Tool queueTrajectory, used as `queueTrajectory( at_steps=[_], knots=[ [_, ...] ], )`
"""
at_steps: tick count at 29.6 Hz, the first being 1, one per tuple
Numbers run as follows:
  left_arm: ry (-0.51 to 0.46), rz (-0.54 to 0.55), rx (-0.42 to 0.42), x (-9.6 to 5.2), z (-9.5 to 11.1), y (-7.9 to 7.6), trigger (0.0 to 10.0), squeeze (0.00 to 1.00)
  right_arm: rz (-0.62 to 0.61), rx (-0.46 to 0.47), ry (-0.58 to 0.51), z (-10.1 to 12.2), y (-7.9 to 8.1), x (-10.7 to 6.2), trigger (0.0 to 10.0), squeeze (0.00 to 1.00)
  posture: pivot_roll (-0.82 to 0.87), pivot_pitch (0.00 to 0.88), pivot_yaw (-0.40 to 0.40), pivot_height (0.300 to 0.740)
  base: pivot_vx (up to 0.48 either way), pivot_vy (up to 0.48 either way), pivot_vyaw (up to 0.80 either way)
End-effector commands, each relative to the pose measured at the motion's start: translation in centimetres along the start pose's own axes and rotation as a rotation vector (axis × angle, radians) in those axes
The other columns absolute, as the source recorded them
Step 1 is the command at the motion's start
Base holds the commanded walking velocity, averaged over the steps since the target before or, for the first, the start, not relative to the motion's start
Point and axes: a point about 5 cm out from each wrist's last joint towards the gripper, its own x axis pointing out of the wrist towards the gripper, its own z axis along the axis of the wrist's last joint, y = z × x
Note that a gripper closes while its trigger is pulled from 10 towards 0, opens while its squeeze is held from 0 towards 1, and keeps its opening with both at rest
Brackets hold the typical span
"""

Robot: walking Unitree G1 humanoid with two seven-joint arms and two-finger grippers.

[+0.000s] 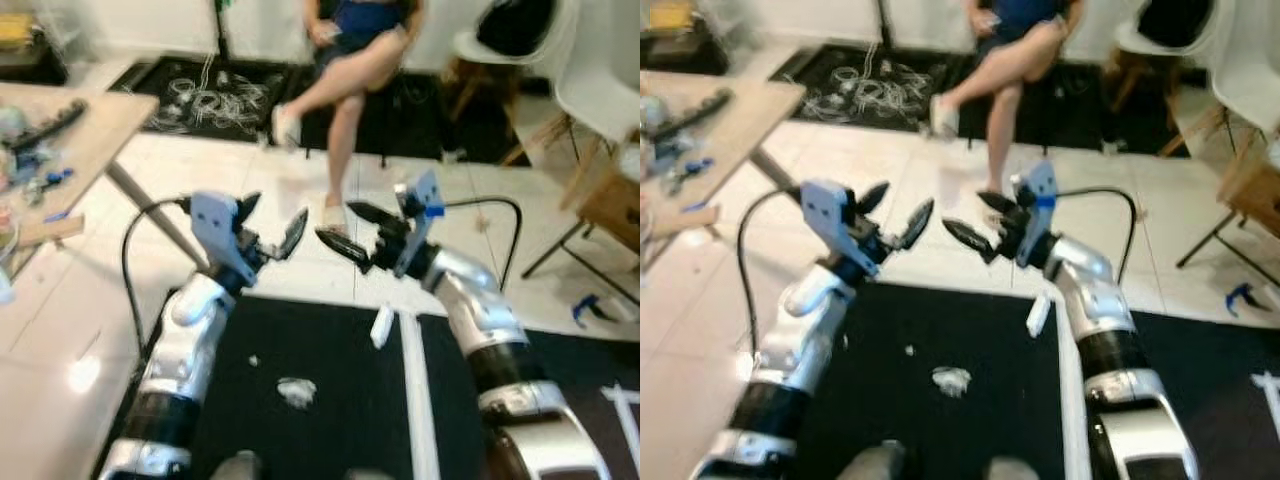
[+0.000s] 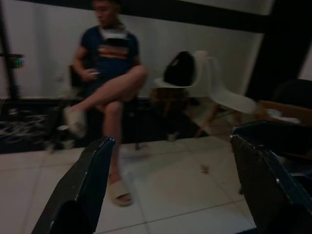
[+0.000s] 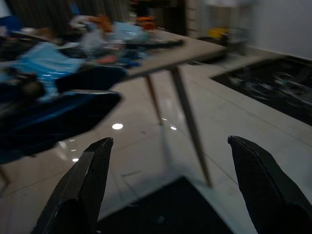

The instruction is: Picking trash to rubbish bin

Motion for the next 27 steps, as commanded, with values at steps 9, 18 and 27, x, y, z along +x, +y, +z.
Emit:
queueTrajectory(
  at_steps=[9, 18, 27],
  knots=[
    [0.012, -0.017, 0.005, -1.1, 0.2, 0.1, 10.0, 0.0, -0.004, -0.075, 0.018, -0.1, 1.2, 0.7, 10.0, 0.0, -0.01, 0.0, 0.004, 0.74, 0.0, 0.0, 0.76],
    [0.027, -0.012, 0.005, -0.8, -0.1, 0.3, 10.0, 0.0, -0.027, -0.041, 0.012, -0.1, 0.8, 0.8, 10.0, 0.0, -0.01, 0.0, -0.001, 0.74, 0.0, 0.0, 0.76],
    [0.027, -0.016, -0.003, -0.6, -0.1, 0.1, 10.0, 0.0, -0.021, -0.034, 0.019, 0.0, 0.7, 0.8, 10.0, 0.0, -0.02, 0.0, -0.009, 0.74, 0.0, 0.0, 0.76]
  ],
)
